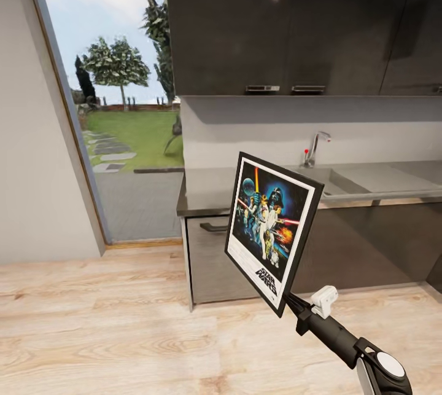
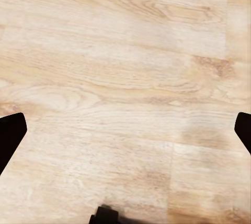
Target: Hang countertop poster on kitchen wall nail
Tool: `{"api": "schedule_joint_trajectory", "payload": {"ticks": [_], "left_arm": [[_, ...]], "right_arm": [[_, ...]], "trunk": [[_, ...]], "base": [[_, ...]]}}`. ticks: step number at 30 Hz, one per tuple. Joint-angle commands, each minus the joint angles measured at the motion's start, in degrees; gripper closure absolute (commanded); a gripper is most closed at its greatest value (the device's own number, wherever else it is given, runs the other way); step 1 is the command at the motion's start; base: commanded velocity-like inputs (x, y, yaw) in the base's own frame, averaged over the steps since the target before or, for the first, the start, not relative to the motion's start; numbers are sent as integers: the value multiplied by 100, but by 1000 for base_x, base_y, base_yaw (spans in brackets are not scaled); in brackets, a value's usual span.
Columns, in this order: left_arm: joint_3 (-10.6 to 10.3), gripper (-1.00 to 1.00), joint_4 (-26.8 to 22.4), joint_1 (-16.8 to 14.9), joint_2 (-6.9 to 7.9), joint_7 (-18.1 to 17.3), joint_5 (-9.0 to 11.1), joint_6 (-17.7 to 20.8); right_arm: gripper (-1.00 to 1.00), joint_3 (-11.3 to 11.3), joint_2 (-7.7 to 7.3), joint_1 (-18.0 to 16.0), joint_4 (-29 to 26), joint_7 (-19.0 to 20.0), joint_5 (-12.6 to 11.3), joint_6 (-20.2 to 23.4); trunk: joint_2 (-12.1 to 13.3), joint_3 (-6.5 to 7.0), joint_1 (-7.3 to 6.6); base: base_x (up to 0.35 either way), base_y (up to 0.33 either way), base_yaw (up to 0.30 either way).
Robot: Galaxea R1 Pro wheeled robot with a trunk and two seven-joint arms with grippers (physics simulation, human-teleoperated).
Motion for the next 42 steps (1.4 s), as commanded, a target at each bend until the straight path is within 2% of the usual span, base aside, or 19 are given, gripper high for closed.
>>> {"api": "schedule_joint_trajectory", "payload": {"ticks": [1, 13, 17, 19, 24, 42], "left_arm": [[15, -100, -10, 1, -5, -10, 2, 3], [9, -100, -14, 1, 5, -57, -4, -3], [9, -100, -16, 1, 66, -255, -4, -2], [9, -100, -18, 1, 160, -572, -4, 1], [9, -100, -15, 1, 220, -837, -6, 5], [9, -100, -11, 1, 241, -924, -7, 8]], "right_arm": [[100, -17, 6, -5, -6, 45, -5, 48], [100, -17, 6, -5, -6, 45, -5, 46], [100, -17, 6, -5, -6, 45, -3, 48], [100, -23, 3, -5, -6, 67, -4, 58], [100, -40, -1, -9, -8, 70, -3, 84], [100, -47, -8, -38, -50, -95, 2, 92]], "trunk": [[38, 13, -22], [519, 229, -286], [680, 301, -374], [760, 336, -418], [961, 426, -528], [1682, 749, -923]], "base": [[0, 0, 0], [0, 0, 0], [0, 0, 0], [0, 0, 0], [0, 0, 0], [0, 0, 0]]}}
